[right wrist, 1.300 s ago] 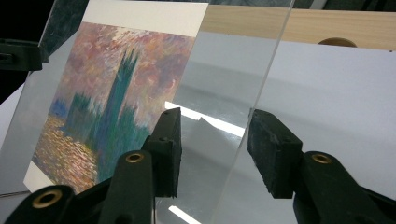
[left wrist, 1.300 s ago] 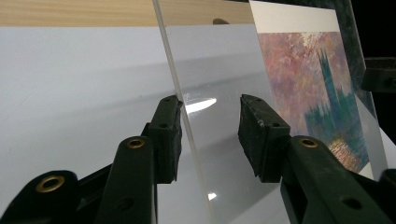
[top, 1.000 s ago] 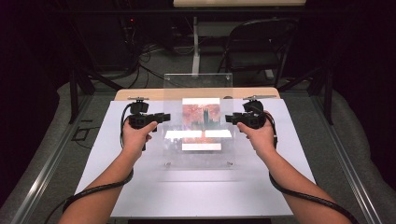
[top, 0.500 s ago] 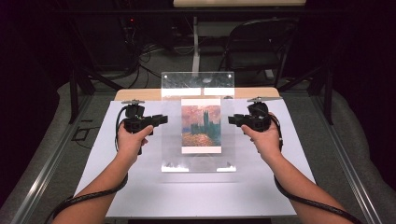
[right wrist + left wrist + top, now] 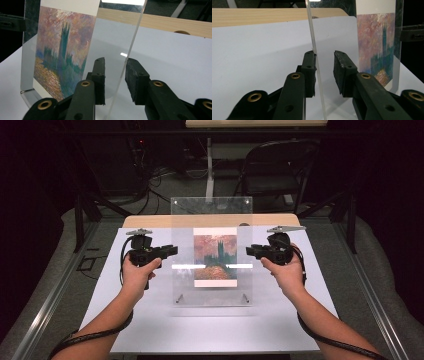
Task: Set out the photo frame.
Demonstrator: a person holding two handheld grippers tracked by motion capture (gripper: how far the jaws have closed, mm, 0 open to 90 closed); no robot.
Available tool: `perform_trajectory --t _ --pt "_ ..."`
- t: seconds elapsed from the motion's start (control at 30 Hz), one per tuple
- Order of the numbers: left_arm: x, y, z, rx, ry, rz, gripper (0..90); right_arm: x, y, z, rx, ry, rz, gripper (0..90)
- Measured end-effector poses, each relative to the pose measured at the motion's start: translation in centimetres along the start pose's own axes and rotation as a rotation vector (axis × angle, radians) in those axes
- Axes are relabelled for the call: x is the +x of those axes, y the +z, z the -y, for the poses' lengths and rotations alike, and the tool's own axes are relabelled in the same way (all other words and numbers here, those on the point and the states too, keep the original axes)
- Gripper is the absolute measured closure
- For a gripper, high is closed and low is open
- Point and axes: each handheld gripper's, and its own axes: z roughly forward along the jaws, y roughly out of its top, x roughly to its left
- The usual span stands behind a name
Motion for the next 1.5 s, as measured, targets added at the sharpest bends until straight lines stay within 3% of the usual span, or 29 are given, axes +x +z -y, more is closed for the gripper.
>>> perform_trajectory --t 0.8,1.17,1.5 --pt "-1.4 -2.7 2.3 -0.056 0.028 0.061 75.0 1.5 -2.7 1.7 -0.054 -0.011 -0.061 71.1" --pt "-2.7 -4.1 3.7 -0.071 0.094 0.065 75.7 2.2 -4.2 3.4 -0.090 -0.006 -0.114 74.5" --pt "-3.3 -5.2 5.4 -0.099 0.112 0.103 75.0 3.1 -5.4 5.0 -0.123 -0.069 -0.125 74.9"
